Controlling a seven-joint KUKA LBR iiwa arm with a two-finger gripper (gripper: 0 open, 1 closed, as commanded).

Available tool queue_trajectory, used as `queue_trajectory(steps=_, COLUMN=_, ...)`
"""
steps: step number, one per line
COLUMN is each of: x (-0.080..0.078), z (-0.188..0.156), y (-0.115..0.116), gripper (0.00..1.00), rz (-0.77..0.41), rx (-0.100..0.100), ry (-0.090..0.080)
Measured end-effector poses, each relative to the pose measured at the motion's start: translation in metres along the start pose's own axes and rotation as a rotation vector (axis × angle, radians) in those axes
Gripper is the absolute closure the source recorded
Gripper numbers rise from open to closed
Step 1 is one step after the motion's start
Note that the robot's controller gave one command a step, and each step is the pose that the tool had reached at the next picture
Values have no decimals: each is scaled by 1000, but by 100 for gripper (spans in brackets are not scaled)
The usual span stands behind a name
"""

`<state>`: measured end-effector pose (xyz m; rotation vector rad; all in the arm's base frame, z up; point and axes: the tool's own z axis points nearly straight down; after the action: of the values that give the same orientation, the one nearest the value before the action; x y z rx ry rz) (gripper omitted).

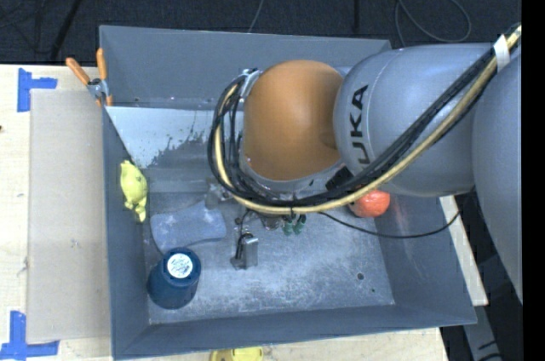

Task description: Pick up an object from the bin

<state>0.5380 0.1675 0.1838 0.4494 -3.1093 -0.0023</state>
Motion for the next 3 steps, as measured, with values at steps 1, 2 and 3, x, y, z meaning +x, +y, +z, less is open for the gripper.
queue_trajectory(steps=1, x=22, z=-26, y=11, gripper=0, rz=-7, rx=1, ry=5)
queue_trajectory(steps=2, x=37, z=-9, y=65, gripper=0, rz=-95, rx=2, ry=-4)
queue_trajectory(steps=3, x=31, z=7, y=87, gripper=0, rz=-150, rx=-2, ry=0)
